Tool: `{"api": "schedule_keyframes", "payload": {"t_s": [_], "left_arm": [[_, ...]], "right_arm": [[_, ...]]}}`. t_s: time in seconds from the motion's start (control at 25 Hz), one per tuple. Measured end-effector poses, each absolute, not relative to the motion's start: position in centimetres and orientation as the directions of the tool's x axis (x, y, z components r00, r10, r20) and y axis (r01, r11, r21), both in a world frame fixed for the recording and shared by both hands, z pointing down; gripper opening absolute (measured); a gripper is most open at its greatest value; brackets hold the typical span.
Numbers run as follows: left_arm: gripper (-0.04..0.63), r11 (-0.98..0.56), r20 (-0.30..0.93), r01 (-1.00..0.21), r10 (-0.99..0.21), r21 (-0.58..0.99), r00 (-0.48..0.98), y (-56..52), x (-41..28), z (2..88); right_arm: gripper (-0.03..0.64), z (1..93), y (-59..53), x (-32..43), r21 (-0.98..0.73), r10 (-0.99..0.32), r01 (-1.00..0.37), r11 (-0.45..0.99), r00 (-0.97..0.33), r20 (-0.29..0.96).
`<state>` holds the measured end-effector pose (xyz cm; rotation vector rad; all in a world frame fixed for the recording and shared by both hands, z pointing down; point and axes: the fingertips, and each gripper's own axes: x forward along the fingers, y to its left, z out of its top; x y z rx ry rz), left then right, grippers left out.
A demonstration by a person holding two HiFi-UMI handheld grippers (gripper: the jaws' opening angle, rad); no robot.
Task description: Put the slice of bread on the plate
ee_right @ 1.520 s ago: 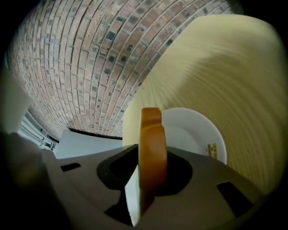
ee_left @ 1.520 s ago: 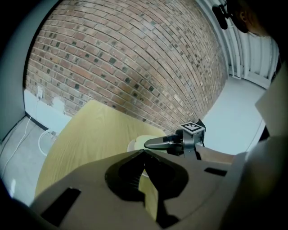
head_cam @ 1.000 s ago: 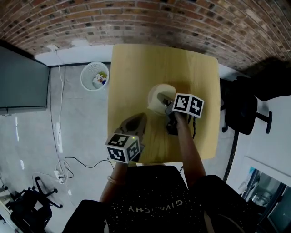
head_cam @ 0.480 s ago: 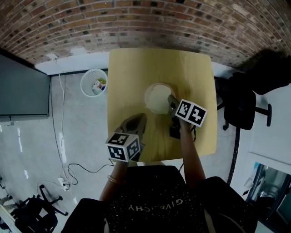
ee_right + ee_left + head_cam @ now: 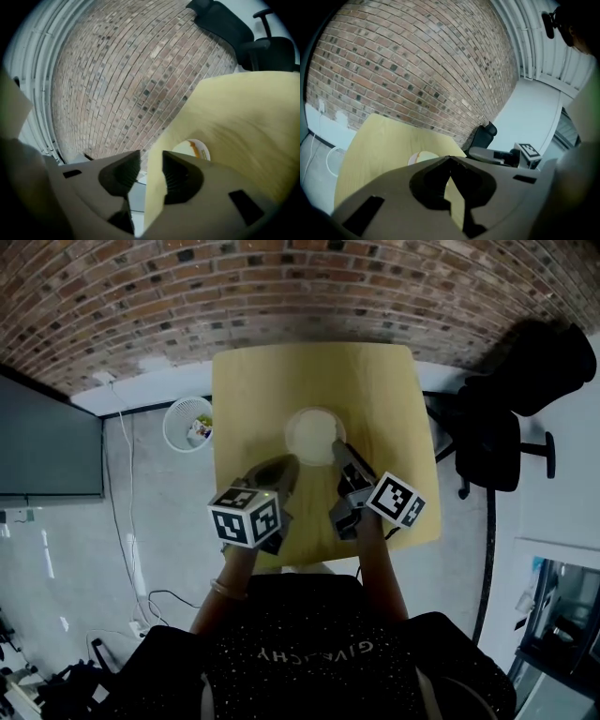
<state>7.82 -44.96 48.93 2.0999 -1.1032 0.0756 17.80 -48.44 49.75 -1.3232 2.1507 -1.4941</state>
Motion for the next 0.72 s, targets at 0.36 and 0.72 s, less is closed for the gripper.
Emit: {"api": "schedule_keyframes", "payload": {"t_s": [0.36,0.72], "left_arm": [[0.009,-0.419,0.291,-0.674,-0.672,0.608,0.681,-45.4,9.0,45.8],[0.010,-0.404,0.282,-0.659,-0.673,0.635,0.684,-46.1,9.0,45.6]], "right_arm": [[0.014,45.6,-44.9,15.1,-0.890,-0.759,-0.423,0.170,-0.633,0.156],[0.012,44.9,-45.7,15.9,-0.789,-0.765,-0.580,0.203,-0.597,0.242]]}}
